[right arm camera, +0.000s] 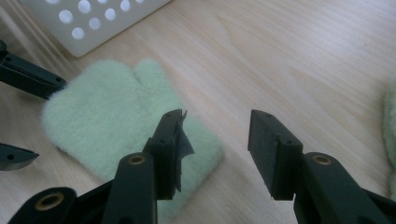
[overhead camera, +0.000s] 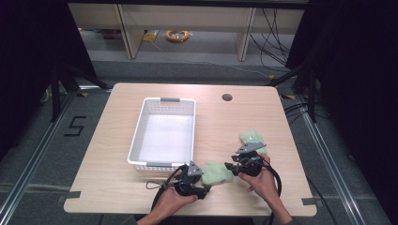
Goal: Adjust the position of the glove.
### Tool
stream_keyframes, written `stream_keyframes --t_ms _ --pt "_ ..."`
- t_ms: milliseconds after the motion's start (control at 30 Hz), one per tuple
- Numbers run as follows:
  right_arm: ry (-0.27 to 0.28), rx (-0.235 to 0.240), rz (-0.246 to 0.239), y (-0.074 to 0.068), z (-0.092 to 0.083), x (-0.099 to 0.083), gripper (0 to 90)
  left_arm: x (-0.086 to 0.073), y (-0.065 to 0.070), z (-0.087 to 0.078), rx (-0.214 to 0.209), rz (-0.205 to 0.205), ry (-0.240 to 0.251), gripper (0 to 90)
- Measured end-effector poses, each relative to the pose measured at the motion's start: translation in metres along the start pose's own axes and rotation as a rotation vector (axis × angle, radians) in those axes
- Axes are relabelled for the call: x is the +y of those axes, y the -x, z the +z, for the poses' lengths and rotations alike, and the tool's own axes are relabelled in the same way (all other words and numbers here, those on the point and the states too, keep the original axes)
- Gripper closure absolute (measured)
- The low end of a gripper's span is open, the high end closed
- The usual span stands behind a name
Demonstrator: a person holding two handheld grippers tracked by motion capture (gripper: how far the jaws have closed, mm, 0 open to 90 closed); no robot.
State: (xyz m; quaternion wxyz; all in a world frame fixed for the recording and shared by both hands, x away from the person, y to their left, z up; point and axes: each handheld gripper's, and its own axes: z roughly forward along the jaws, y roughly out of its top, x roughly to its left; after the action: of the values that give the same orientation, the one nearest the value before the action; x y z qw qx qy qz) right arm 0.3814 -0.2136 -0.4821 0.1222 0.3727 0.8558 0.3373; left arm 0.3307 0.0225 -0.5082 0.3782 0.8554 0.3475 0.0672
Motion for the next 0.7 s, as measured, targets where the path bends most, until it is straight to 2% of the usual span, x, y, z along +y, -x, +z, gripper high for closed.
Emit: stream_keyframes --t_ms 33,67,100,133,167,200,233,267,300,333,367,400,433,467,533,567,600,633,700 --pt "0.038 -0.011 -0.005 0.0 0.004 -0.001 56.1 0.0 0.0 0.0 0.0 0.0 0.0 46.0" --pt "0.038 -0.011 -0.005 0.0 0.004 -0.001 56.1 0.0 0.001 0.001 0.018 -0.003 0.012 46.0" --pt "-0.009 0.004 -0.011 0.001 0.003 0.0 55.8 0.001 0.001 0.002 0.028 0.016 0.013 46.9" --pt "0.003 0.026 0.007 0.002 0.006 0.0 55.8 0.002 0.001 0.003 0.036 0.018 0.008 49.0" --pt "0.013 0.056 0.052 0.003 0.007 -0.001 56.0 0.003 0.001 0.004 0.024 0.015 0.011 51.2" --pt "0.0 0.06 0.067 0.005 0.008 -0.001 56.2 0.003 0.001 0.004 0.024 0.035 0.009 53.6" --pt "0.008 0.039 0.048 0.006 0.01 -0.002 56.4 0.003 0.001 0.004 0.024 0.035 0.009 56.8" --pt "-0.012 0.041 0.059 0.006 0.011 -0.001 57.3 0.004 0.0 0.005 0.025 0.04 0.008 59.2" --pt "-0.001 0.047 0.057 0.008 0.013 -0.003 60.2 0.003 0.001 0.006 0.022 0.039 0.005 61.9" --pt "-0.007 0.079 0.081 0.008 0.013 -0.004 62.7 0.003 0.001 0.006 0.023 0.03 0.01 64.5" --pt "-0.007 0.079 0.081 0.008 0.013 -0.004 62.7 0.003 0.001 0.006 0.023 0.03 0.01 66.4" --pt "-0.021 0.083 0.083 0.01 0.015 -0.006 63.8 0.003 0.0 0.006 0.03 0.058 0.003 66.4" --pt "-0.015 0.1 0.115 0.011 0.016 -0.009 65.9 0.003 0.001 0.006 0.027 0.036 0.006 69.2" --pt "0.005 0.117 0.13 0.013 0.017 -0.01 70.1 0.003 0.0 0.005 0.022 0.062 0.012 73.3" --pt "-0.003 0.113 0.126 0.012 0.014 -0.011 76.0 0.003 0.0 0.004 0.018 0.054 0.018 76.4" --pt "0.013 0.116 0.127 0.011 0.014 -0.011 79.5 0.003 0.001 0.003 0.024 0.04 0.019 77.5" --pt "0.0 0.118 0.116 0.01 0.012 -0.011 81.2 0.003 0.001 0.002 0.018 0.044 0.024 78.4" --pt "0.012 0.116 0.105 0.01 0.011 -0.011 82.1 0.004 0.001 0.001 0.012 0.058 0.031 79.2" --pt "0.014 0.123 0.099 0.008 0.008 -0.011 83.2 0.004 0.002 -0.002 0.002 0.06 0.033 80.3"
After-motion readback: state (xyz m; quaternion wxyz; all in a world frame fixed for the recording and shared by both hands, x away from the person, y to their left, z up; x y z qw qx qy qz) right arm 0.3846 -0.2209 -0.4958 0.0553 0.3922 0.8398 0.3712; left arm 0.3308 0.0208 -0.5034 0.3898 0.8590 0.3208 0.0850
